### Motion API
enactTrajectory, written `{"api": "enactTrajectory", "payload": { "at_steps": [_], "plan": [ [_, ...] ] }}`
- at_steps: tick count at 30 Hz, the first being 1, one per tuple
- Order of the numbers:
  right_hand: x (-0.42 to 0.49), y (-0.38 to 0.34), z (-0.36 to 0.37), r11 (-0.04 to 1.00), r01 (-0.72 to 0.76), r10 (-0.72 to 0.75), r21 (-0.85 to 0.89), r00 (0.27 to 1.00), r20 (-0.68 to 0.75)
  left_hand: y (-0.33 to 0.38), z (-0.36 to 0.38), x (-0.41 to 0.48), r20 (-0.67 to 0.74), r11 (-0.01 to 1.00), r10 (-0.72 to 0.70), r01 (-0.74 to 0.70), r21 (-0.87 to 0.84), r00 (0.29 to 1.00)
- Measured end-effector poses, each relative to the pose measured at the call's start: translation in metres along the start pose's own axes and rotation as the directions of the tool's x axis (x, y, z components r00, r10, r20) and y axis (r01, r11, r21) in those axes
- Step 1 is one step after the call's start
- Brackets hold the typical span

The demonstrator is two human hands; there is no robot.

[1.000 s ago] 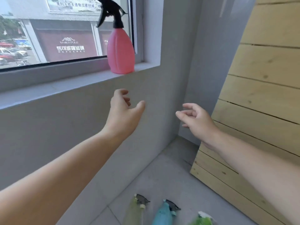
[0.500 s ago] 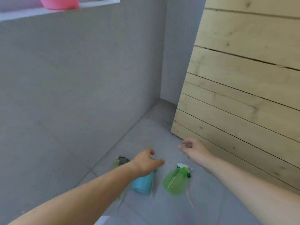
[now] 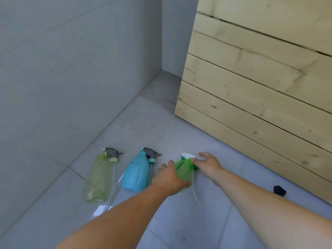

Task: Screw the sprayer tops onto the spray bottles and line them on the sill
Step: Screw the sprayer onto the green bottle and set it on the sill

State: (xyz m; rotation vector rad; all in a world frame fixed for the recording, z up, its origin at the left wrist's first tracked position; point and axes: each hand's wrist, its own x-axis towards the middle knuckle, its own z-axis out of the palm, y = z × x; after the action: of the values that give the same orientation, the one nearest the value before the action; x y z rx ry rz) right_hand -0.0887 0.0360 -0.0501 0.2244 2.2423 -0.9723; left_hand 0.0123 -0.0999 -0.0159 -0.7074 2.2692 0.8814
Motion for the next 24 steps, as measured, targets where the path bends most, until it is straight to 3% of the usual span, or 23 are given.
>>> {"api": "enactTrajectory", "payload": {
  "at_steps": [6, 11, 15, 19, 24],
  "plan": [
    [0.022, 0.004, 0.012, 1.000, 0.000, 0.001, 0.005, 0.997, -0.071, -0.012, 0.014, 0.006, 0.010, 0.967, -0.133, 0.132, -0.218, 0.991],
    [0.025, 0.006, 0.017, 0.998, -0.015, 0.010, -0.054, 0.995, -0.097, -0.025, 0.024, -0.007, 0.120, 0.816, -0.208, 0.240, -0.526, 0.971],
    [0.021, 0.003, 0.018, 0.998, -0.068, 0.068, 0.012, 0.993, -0.093, -0.033, 0.020, -0.019, 0.170, 0.690, -0.158, 0.232, -0.686, 0.973],
    [0.007, -0.014, 0.001, 0.989, -0.065, 0.070, 0.133, 0.997, -0.036, -0.035, 0.008, -0.035, 0.157, 0.674, -0.097, 0.182, -0.716, 0.983],
    [-0.040, -0.084, -0.055, 0.961, 0.136, -0.118, 0.241, 0.989, -0.084, -0.023, -0.043, -0.079, 0.101, 0.696, 0.041, 0.043, -0.717, 0.994]
  ]
}}
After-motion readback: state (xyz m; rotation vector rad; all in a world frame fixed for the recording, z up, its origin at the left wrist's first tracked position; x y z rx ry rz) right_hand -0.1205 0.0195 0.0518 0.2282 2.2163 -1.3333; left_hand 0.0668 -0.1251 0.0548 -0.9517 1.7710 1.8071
